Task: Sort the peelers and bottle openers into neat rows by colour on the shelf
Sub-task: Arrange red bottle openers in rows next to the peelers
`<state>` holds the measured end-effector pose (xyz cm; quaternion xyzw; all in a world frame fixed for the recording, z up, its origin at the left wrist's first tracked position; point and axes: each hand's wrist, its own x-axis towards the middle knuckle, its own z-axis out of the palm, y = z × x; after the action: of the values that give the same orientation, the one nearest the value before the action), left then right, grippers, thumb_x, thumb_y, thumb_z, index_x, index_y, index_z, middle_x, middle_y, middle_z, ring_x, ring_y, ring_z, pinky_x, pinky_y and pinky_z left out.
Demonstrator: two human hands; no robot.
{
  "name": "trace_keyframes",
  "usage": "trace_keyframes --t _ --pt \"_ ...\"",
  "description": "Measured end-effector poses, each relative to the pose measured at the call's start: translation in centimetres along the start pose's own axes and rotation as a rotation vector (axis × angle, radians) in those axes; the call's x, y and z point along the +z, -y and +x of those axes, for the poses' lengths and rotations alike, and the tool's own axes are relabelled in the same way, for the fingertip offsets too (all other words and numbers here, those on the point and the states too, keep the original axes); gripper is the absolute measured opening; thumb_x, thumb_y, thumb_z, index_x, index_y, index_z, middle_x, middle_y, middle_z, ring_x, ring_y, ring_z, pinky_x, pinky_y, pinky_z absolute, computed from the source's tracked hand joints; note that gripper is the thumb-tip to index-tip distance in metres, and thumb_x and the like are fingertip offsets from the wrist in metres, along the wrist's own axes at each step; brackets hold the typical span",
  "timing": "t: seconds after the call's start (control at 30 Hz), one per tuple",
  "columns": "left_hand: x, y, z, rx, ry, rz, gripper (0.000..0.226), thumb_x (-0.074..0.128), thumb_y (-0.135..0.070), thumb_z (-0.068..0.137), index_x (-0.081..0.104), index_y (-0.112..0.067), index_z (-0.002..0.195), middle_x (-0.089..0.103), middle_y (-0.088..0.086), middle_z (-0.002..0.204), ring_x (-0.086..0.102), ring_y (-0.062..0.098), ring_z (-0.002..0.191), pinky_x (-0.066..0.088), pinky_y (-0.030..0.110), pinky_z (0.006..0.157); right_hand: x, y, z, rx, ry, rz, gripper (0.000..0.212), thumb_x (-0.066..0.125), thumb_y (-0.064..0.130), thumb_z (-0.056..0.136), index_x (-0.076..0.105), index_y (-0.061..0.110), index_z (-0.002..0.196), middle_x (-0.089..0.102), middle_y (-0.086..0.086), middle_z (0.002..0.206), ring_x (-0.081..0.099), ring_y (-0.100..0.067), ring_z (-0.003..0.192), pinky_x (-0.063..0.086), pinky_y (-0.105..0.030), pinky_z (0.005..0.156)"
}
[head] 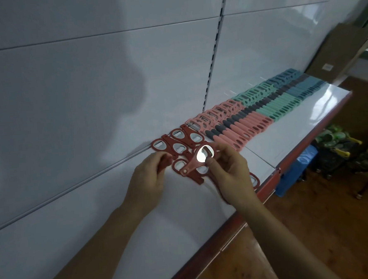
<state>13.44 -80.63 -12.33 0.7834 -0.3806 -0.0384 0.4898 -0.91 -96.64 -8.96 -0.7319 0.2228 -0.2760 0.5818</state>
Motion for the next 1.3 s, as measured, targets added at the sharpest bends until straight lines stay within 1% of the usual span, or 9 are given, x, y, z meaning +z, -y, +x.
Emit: trace_keyframes --t 0.1,0.17,0.33,0.43,0.5,0.63,0.8,1.07,1.3 --pt "0.9 0.6 -0.1 0.074 0.125 0.206 0.037 0.049 -0.011 0.092 0.063 -0.016 0.126 0.065 -0.003 0.119 0.059 0.018 0.108 0.051 0.041 0.094 -2.3 -0.1 0.5 -0.009 0.125 -0.297 0.025 0.060 0.018 0.101 0.054 0.027 0.123 0.072 0.009 0.108 0.072 -0.013 0.096 0.062 -0.036 0.083" --pt "1.3 0.8 -0.3 0.127 0.172 0.331 0.048 0.048 -0.007 0.086 0.062 -0.017 0.131 0.062 -0.002 0.123 0.056 0.023 0.108 0.051 0.046 0.092 -3.3 0.0 0.7 -0.052 0.210 -0.496 0.023 0.059 0.016 0.101 0.056 0.029 0.121 0.069 0.011 0.106 0.067 -0.010 0.093 0.060 -0.032 0.083" --pt "1.2 0.0 -0.7 0.193 0.257 0.475 0.063 0.043 -0.010 0.077 0.062 -0.024 0.135 0.051 -0.006 0.130 0.048 0.020 0.119 0.040 0.038 0.092 -3.7 0.0 -0.1 -0.113 0.420 -0.677 0.031 0.055 0.015 0.103 0.053 0.028 0.131 0.066 0.009 0.099 0.064 -0.008 0.087 0.057 -0.028 0.081" --pt "1.3 0.0 -0.8 0.205 0.287 0.500 0.063 0.044 -0.012 0.077 0.061 -0.028 0.136 0.050 -0.008 0.132 0.044 0.017 0.122 0.036 0.037 0.092 -3.5 -0.6 -0.4 -0.242 0.431 -0.772 0.032 0.055 0.015 0.103 0.061 0.025 0.132 0.067 0.012 0.122 0.063 -0.004 0.107 0.052 -0.018 0.096" --pt "1.3 0.3 -0.7 0.211 0.284 0.495 0.060 0.050 -0.010 0.080 0.060 -0.028 0.136 0.050 -0.008 0.132 0.045 0.018 0.122 0.037 0.038 0.092 -3.5 -1.1 -0.6 -0.321 0.430 -0.809 0.032 0.057 0.014 0.102 0.065 0.024 0.131 0.066 0.009 0.127 0.062 -0.009 0.114 0.052 -0.021 0.099" --pt "1.4 0.6 -0.6 0.227 0.268 0.499 0.057 0.060 -0.005 0.084 0.061 -0.029 0.135 0.051 -0.008 0.131 0.046 0.019 0.121 0.036 0.038 0.089 -4.2 -1.9 -1.5 -0.380 0.322 -0.782 0.024 0.063 0.013 0.099 0.074 0.022 0.118 0.069 0.007 0.114 0.066 -0.010 0.100 0.057 -0.020 0.086" --pt "1.5 0.8 -0.5 0.227 0.266 0.488 0.054 0.062 -0.008 0.086 0.061 -0.028 0.136 0.052 -0.008 0.132 0.046 0.019 0.122 0.036 0.036 0.091 -3.7 -2.2 -2.9 -0.322 0.430 -0.859 0.029 0.070 0.044 0.091 0.072 0.033 0.118 0.061 0.015 0.113 0.054 -0.003 0.097 0.053 -0.016 0.085" --pt "1.5 1.1 -0.5 0.219 0.254 0.494 0.052 0.051 -0.017 0.085 0.063 -0.028 0.134 0.054 -0.008 0.131 0.048 0.019 0.121 0.037 0.036 0.091 -4.8 -2.5 -3.6 -0.334 0.383 -0.849 0.021 0.069 0.036 0.093 0.077 0.030 0.112 0.067 0.013 0.105 0.062 -0.006 0.092 0.058 -0.020 0.081" --pt "1.6 1.3 -0.5 0.227 0.249 0.480 0.050 0.054 -0.016 0.087 0.063 -0.029 0.134 0.054 -0.009 0.132 0.048 0.017 0.122 0.035 0.036 0.091 -5.4 -2.8 -4.0 -0.306 0.337 -0.859 0.020 0.069 0.036 0.095 0.077 0.029 0.111 0.069 0.013 0.103 0.064 -0.007 0.089 0.059 -0.020 0.079"
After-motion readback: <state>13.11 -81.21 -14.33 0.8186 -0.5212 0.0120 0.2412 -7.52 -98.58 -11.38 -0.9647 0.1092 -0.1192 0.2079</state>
